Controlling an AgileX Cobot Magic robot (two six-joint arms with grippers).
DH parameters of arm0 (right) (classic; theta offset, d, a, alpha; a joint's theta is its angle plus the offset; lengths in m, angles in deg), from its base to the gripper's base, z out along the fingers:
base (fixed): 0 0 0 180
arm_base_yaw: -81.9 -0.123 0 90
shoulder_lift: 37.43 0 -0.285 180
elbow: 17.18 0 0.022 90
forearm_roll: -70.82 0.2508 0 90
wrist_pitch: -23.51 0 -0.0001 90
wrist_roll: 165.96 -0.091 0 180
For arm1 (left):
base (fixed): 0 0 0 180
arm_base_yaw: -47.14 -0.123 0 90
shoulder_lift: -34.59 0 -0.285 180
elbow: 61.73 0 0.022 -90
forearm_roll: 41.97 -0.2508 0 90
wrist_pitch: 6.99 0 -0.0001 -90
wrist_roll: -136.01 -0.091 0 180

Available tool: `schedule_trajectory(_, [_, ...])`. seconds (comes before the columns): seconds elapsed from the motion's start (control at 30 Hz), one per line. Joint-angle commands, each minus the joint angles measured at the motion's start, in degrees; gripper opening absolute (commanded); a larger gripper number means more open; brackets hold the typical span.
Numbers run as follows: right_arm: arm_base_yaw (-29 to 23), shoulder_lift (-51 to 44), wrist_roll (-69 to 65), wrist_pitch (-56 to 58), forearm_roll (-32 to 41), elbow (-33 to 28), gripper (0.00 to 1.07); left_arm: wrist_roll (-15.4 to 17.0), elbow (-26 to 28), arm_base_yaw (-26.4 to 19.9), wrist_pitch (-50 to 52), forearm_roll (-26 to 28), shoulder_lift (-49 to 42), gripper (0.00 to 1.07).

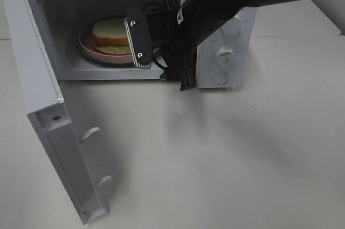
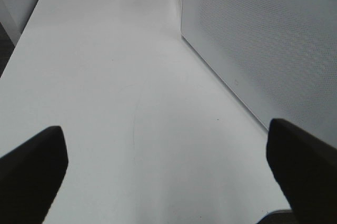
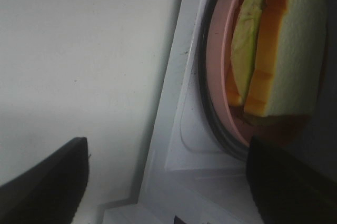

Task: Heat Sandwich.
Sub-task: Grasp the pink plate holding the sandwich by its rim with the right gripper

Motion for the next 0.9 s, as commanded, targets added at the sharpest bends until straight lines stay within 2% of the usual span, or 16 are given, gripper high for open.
schedule_trajectory(0.03, [-0.29,2.52,-0.80,-0.23,-0.23,3.09,0.78,0.29,0.00,0.23,0.63,0.00,-0.40,0.98])
schedule_trajectory(0.43, [-0.29,11.12,-1.03,0.00,-0.23,12.32,0.77,0.29,0.00,0.23,0.63,0.00,-0.40,0.98])
schedule_trajectory(0.9, [-0.29,21.60,-5.50,6.53,-0.69,27.33,0.76,0.29,0.00,0.23,0.63,0.00,-0.40,0.98])
